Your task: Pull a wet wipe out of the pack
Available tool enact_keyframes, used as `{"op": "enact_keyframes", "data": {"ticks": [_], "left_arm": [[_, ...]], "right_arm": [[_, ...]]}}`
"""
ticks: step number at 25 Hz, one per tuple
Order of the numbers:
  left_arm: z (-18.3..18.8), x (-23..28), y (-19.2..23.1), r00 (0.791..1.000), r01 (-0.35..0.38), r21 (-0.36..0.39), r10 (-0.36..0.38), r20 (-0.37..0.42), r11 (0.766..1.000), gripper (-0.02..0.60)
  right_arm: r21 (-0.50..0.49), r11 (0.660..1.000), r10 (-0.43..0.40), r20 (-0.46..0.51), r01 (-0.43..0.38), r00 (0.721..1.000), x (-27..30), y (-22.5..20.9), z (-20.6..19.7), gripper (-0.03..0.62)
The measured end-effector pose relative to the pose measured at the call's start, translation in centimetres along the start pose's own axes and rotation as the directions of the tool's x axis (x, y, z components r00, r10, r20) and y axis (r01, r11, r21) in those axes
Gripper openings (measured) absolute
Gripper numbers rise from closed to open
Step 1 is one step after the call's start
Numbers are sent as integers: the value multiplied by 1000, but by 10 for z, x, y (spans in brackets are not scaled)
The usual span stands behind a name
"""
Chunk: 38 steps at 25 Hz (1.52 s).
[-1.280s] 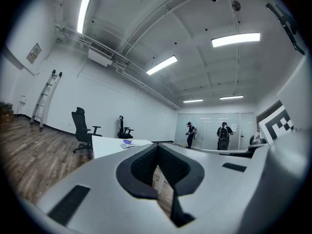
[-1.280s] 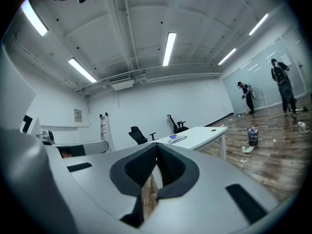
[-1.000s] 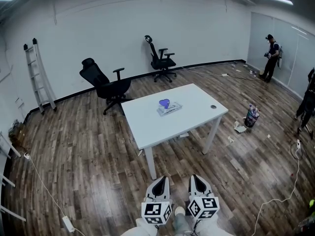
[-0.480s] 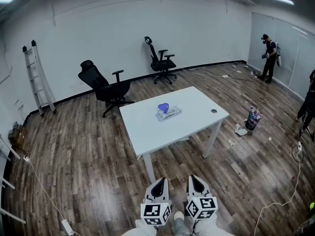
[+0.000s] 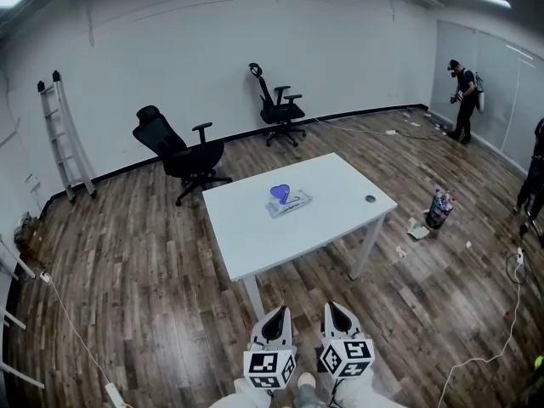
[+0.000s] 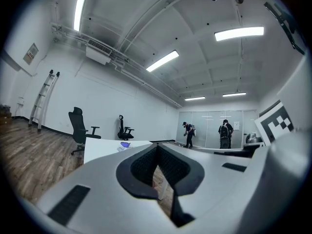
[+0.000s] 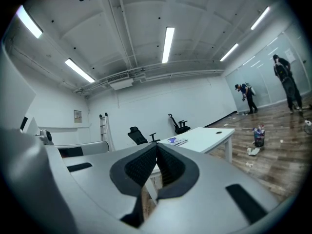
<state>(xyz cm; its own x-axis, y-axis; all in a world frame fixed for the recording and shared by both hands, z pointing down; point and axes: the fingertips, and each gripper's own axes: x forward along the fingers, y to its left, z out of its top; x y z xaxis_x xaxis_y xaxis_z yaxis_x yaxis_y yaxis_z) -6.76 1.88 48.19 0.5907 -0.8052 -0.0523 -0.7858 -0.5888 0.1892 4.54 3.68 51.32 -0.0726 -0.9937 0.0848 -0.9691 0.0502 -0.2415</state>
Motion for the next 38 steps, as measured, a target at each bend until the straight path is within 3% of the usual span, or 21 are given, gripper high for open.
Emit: {"op": "enact_keyframes", "data": {"ticks": [11,38], "left_arm": [[9,53,1,1000,-14,8,14,4,1000,-2],[-10,161,3,999,-53,5,53,-14,999,-2]], "right_arm": [[-1,1000,29,-1,-29,1000,46,-23,21,9],[17,998,54,-30,-54,998,132,-98,32,9]]}}
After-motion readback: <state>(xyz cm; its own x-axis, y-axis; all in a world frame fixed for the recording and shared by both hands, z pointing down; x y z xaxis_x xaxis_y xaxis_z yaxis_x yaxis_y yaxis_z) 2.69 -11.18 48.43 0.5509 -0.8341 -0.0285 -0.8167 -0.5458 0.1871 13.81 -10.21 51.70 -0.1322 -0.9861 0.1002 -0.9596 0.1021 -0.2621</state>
